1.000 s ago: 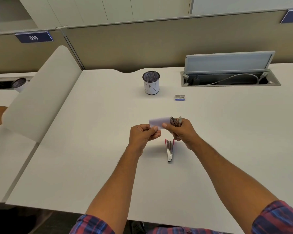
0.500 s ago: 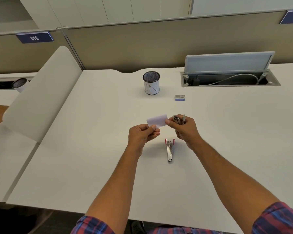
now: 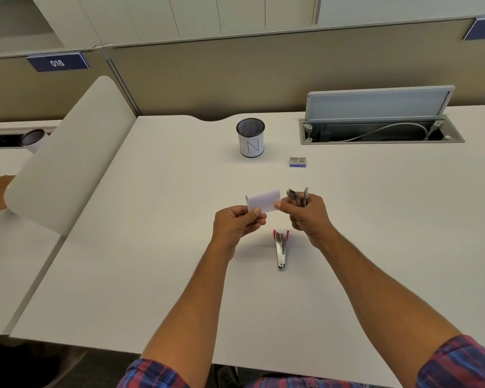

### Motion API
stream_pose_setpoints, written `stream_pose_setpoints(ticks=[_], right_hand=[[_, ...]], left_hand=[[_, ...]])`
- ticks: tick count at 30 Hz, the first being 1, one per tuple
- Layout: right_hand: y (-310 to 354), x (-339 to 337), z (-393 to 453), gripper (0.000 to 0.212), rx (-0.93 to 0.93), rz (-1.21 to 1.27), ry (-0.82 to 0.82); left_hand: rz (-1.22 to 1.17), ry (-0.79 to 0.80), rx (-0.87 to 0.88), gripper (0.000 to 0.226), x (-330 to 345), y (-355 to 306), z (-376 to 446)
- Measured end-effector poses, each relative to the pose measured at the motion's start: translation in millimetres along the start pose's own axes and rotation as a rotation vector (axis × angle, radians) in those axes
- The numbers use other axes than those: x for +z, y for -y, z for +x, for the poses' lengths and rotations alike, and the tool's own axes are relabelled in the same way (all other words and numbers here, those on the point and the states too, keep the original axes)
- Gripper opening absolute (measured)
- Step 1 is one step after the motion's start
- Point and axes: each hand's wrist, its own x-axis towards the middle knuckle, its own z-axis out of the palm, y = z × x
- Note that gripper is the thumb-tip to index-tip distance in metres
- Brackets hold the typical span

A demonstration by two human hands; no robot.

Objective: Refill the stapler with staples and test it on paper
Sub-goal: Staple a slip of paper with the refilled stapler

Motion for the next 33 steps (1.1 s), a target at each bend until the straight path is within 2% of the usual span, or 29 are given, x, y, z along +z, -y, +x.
stream_pose_setpoints(ticks=[4, 11, 16, 20, 33], right_hand=[[-0.6, 0.9, 1.0, 0.026, -0.010, 0.000, -0.007], [-0.7, 0.6, -2.0, 0.023, -0.024, 0.039, 0.031], [-1.2, -0.4, -1.9, 0.027, -0.020, 0.045, 0.049], [-0.8, -0.9, -1.6, 0.023, -0.016, 0.055, 0.030], [-1.2, 0.3, 1.5, 0.033, -0.039, 0.036, -0.001]], left_hand=[[-0.033, 0.002, -0.014, 0.025, 1.5, 0.0, 0.5], [-0.058, 0.007, -0.030, 0.017, 4.8, 0.5, 1.0], [-0.059, 0.040, -0.042, 0.023, 5.0, 0.1, 1.5], [-0.031, 0.045, -0.039, 0.027, 5.1, -1.3, 1.5], [0.107, 0.006, 0.001, 0.028, 6.8, -3.4, -1.6]])
